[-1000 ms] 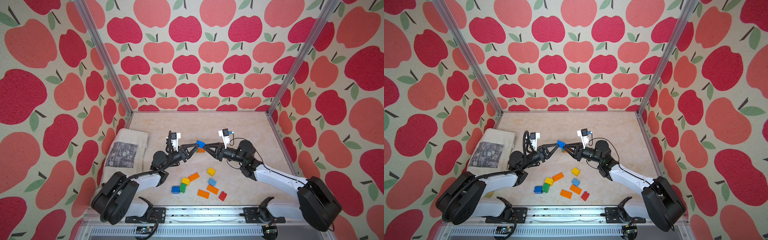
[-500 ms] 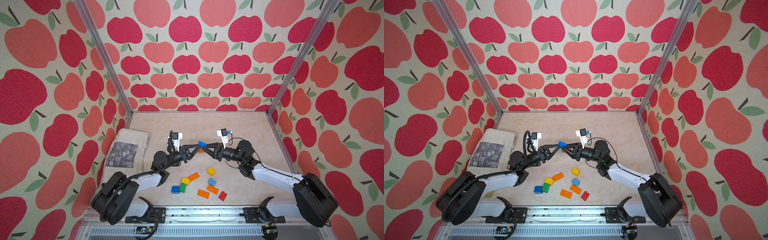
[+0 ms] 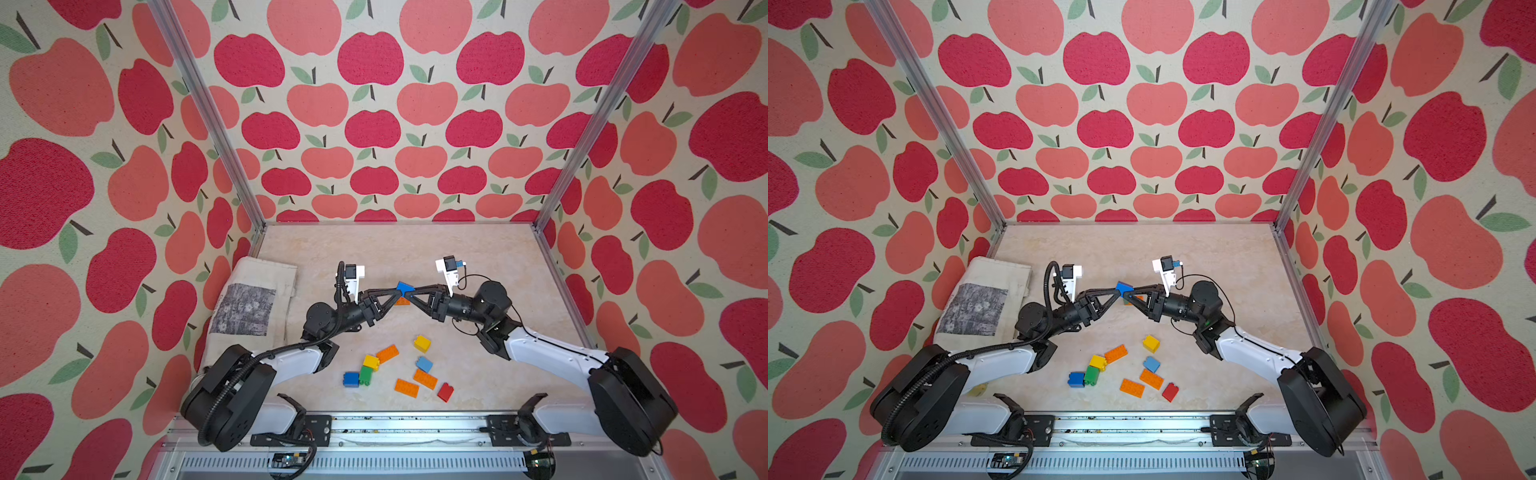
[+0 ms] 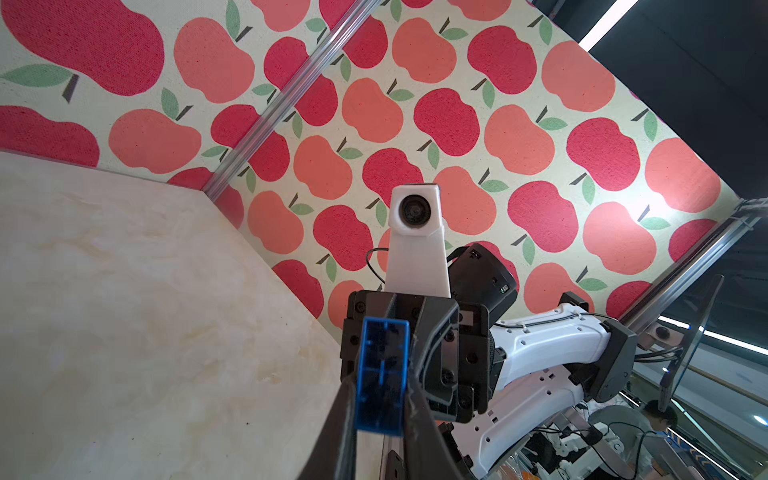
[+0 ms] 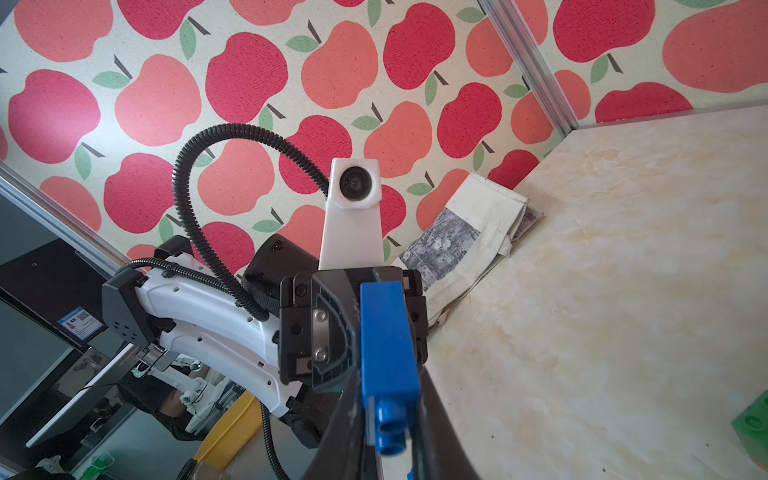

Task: Assemble the letter p with lego
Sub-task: Pick up the lego brick from the center of the board, then assemble the lego brick with the lego brick.

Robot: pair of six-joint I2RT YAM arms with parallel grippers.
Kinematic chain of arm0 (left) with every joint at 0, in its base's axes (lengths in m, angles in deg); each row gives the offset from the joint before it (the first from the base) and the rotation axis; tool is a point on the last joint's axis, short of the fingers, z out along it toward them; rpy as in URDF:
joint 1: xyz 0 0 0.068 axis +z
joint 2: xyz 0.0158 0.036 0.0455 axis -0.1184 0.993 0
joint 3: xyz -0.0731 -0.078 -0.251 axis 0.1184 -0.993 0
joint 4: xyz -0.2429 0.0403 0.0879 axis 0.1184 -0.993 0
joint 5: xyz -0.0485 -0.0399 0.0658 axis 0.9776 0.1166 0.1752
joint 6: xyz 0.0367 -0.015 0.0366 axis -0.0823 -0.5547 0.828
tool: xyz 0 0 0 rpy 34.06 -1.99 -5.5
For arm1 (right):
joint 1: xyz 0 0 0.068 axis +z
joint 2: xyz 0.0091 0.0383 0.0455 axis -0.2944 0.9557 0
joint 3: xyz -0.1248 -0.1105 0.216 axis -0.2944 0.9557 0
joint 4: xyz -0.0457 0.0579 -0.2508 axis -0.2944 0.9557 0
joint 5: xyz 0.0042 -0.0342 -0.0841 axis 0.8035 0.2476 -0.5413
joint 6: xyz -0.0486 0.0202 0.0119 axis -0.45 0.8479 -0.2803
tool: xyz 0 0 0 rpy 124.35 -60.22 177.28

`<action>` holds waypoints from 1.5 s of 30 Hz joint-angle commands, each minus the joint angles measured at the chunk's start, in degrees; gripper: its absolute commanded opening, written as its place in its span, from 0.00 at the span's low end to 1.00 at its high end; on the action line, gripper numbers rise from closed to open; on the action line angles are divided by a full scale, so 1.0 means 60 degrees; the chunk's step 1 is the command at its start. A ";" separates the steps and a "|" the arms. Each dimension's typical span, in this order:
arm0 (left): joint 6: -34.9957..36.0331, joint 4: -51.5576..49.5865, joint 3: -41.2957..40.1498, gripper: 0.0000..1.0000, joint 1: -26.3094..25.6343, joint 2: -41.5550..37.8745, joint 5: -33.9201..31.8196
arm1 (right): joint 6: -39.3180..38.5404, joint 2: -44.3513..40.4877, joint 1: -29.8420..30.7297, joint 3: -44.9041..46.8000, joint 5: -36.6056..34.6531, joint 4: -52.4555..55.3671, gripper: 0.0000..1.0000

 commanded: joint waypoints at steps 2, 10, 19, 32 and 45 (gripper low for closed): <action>0.0562 -0.2633 0.0209 0.39 0.0254 -0.0945 -0.0262 | -0.1390 -0.0745 -0.0013 -0.1070 -0.3138 0.5052 0.00; 0.2433 -0.8732 0.0551 0.65 0.0721 -0.3732 -0.2651 | -0.2860 0.0449 -0.0034 -0.3507 -0.6989 1.1363 0.00; 0.2318 -1.1081 0.0014 0.68 0.2335 -0.5142 -0.3425 | -0.2928 0.2649 0.0028 -0.5572 -0.7263 1.3792 0.00; 0.2053 -1.1464 -0.0659 0.64 0.2980 -0.4792 -0.3658 | -0.2704 0.6195 0.0195 -0.9783 -0.7243 1.7018 0.00; 0.2933 -1.2513 -0.1197 0.63 0.2953 -0.6375 -0.4497 | -0.2494 0.8732 0.0594 -1.3579 -0.6944 1.9564 0.00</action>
